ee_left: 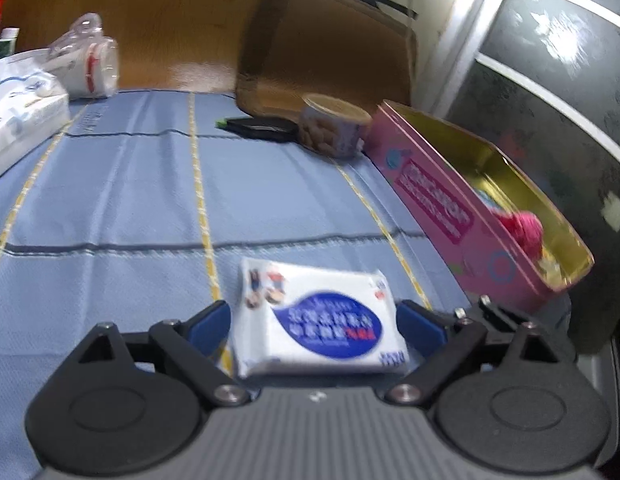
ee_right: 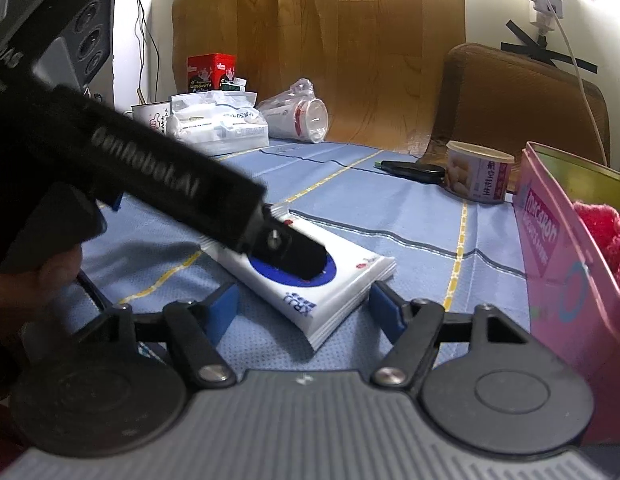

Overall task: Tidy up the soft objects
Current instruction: 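Grasp the white wet-wipe pack with the right tool, then carry the wet-wipe pack into the tin and open the right tool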

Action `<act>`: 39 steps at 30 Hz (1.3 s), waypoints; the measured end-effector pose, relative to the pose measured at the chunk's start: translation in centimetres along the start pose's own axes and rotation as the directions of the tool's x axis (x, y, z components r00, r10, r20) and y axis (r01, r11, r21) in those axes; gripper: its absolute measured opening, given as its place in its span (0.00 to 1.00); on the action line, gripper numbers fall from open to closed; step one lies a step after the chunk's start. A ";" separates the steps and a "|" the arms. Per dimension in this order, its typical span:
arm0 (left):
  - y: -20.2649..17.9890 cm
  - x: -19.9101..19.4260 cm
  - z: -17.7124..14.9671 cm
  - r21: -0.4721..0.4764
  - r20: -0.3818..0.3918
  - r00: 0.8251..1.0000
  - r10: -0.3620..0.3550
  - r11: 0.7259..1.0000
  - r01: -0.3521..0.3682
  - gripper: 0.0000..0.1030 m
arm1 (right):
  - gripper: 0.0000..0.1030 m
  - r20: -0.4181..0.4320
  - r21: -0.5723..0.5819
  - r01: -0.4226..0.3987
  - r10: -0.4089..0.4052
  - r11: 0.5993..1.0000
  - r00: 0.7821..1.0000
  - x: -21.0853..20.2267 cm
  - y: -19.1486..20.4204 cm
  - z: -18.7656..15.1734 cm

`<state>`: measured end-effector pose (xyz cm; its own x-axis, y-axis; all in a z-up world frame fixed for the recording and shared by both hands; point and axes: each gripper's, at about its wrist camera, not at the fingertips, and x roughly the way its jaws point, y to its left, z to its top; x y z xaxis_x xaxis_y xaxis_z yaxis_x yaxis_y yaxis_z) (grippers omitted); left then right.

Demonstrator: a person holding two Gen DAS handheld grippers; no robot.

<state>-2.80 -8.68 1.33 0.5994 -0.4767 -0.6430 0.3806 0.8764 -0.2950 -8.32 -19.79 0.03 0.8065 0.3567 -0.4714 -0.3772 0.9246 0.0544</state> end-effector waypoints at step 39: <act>-21.0 11.7 9.0 0.293 0.020 0.990 -0.138 0.948 0.126 0.84 | 0.61 0.084 0.194 0.531 -0.553 0.825 0.829 -9.1 -15.8 0.7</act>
<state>2.55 -33.22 6.36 0.5554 -0.5944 -0.5816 0.6427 0.7506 -0.1534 -9.35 -37.49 4.07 0.9153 -0.2044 -0.3470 0.2054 0.9781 -0.0345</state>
